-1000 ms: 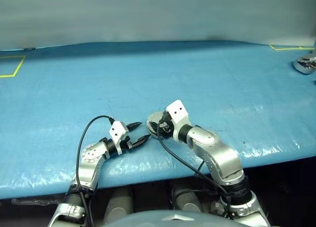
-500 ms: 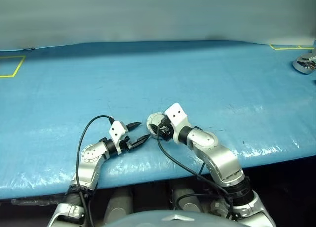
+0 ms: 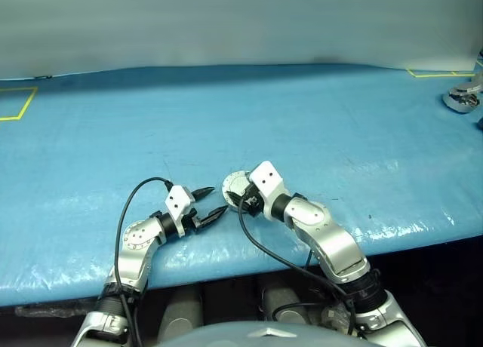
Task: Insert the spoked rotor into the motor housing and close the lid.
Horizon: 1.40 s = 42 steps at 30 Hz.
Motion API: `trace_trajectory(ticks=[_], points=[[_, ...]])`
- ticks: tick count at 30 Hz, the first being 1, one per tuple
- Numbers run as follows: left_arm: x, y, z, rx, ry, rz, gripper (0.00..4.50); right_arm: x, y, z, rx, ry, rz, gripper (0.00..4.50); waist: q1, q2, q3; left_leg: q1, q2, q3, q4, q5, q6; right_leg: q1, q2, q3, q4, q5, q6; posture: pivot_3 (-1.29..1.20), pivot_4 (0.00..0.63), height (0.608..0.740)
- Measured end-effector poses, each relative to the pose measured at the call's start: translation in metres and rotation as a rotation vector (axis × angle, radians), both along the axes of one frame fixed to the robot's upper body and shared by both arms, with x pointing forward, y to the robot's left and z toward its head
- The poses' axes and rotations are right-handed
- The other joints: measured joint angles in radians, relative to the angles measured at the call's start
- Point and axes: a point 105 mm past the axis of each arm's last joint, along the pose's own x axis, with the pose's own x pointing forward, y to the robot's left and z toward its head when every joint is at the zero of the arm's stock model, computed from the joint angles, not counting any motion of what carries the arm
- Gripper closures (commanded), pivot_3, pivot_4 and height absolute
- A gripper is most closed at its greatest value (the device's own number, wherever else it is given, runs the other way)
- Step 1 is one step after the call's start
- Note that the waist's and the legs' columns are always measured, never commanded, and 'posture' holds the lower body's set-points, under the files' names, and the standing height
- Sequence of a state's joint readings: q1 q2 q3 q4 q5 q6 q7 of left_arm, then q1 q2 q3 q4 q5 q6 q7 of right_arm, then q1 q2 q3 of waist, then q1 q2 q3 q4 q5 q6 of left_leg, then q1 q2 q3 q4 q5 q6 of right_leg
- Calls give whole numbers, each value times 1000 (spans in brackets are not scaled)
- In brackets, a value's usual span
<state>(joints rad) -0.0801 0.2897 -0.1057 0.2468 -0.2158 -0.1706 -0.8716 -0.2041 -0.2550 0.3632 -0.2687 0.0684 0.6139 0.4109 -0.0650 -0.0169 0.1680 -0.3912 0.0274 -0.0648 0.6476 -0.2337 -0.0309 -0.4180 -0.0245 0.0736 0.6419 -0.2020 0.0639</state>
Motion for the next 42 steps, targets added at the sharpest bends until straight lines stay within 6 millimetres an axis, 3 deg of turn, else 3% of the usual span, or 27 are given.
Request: trace_trajectory(ticks=[4, 10, 14, 19, 29, 41, 42], points=[[4, 3, 3, -68, 58, 29, 1285, 1, -1, -1, 3, -1, 0, 1260, 0, 0, -1, 0, 0, 0, 0, 0, 0, 1, 0, 0, 0, 0, 0, 0, 150, 740], [21, 9, 29, -149, 35, 30, 3257, 1, -3, -1, 5, -3, -4, 1260, 2, -1, -2, 0, 0, -1, 1, 0, 0, 1, 0, -1, 0, 0, 0, 0, 150, 740], [23, 6, 35, -134, 27, -27, 4493, 1, -3, -2, 11, -7, -5, 1260, 1, -1, -2, 1, 0, -1, 0, 0, 0, 1, 0, -1, 0, 0, 0, 0, 150, 740], [24, 2, 38, -114, 29, -77, 4493, 1, -3, -2, 14, -9, -9, 1260, 2, -1, -2, 0, 0, -1, 1, 0, 0, 2, 0, -1, -1, 0, 0, 0, 150, 740], [21, -8, 21, -18, 66, -124, 4493, 0, -4, -3, 21, -16, -14, 1260, 3, -1, -2, 0, 0, -1, 0, 0, 0, 1, 0, -1, -1, 0, 0, 0, 150, 740], [19, -17, 17, -6, 56, -120, 4493, 0, -7, -4, 49, 26, -14, 1260, 8, -3, -7, 0, 0, -2, 0, 0, 0, 2, 0, -2, -3, 0, 0, 0, 150, 740], [18, -17, 17, -7, 54, -121, 4500, -1, -8, -3, 52, 34, -6, 910, 9, -2, -8, 0, 0, -2, -1, 0, 0, 2, -1, -2, -4, 0, 0, 0, 150, 740]])
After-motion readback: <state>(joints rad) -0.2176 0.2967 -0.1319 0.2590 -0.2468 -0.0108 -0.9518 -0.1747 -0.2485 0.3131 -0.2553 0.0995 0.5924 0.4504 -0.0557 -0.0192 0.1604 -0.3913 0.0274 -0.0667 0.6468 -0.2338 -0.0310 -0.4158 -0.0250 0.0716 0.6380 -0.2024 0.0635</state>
